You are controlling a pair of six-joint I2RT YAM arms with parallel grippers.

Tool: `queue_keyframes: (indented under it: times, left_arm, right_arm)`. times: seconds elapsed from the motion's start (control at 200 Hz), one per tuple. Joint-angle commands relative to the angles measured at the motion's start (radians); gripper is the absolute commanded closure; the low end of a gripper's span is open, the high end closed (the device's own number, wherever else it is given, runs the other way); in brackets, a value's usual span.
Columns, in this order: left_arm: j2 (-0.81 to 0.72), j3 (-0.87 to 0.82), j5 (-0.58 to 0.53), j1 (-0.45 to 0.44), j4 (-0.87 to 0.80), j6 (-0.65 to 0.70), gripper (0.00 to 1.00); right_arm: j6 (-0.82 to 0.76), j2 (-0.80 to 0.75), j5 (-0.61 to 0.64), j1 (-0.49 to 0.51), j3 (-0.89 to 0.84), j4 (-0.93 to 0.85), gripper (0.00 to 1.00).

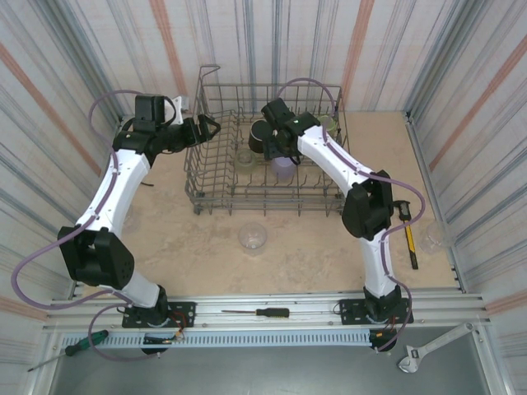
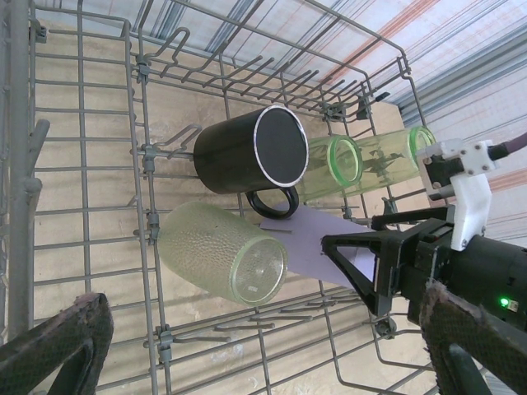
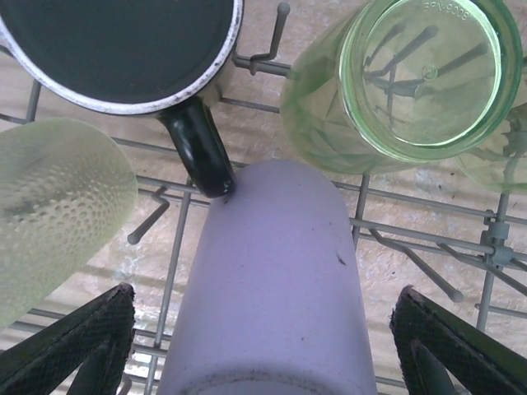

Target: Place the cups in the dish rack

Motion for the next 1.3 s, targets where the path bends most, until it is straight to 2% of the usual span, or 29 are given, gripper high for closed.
queue_keyframes:
  times: [0.0, 0.23, 0.25, 0.281, 0.666, 0.817, 1.077, 1.292]
  left_arm:
    - [-0.016, 0.030, 0.009, 0.011, -0.021, -0.008, 0.01]
    - [-0.021, 0.030, 0.010, 0.011, -0.021, -0.012, 0.02]
    - [-0.023, 0.029, 0.008, 0.011, -0.021, -0.013, 0.01]
    - [-0.027, 0.028, 0.005, 0.011, -0.020, -0.012, 0.01]
    - [-0.069, -0.003, -0.096, 0.006, 0.001, 0.012, 0.01]
    - [-0.130, -0.034, -0.256, -0.050, 0.016, 0.042, 0.01]
    - [-0.234, -0.038, -0.341, -0.103, -0.090, 0.057, 0.01]
    - [-0.291, -0.038, -0.463, -0.201, -0.201, 0.079, 0.01]
  right_arm:
    - [0.036, -0.086, -0.003, 0.009, -0.015, -0.029, 0.14]
    - [0.081, -0.209, -0.066, 0.009, -0.122, 0.029, 0.10]
    - [0.084, -0.218, -0.069, 0.009, -0.130, 0.032, 0.02]
    - [0.088, -0.234, -0.074, 0.008, -0.144, 0.035, 0.00]
    - [0.109, -0.439, -0.171, -0.013, -0.373, 0.106, 0.01]
    - [0.128, -0.536, -0.237, -0.051, -0.477, 0.143, 0.01]
    - [0.126, -0.703, -0.371, -0.125, -0.694, 0.272, 0.01]
    - [0.103, -0.791, -0.382, -0.148, -0.787, 0.326, 0.01]
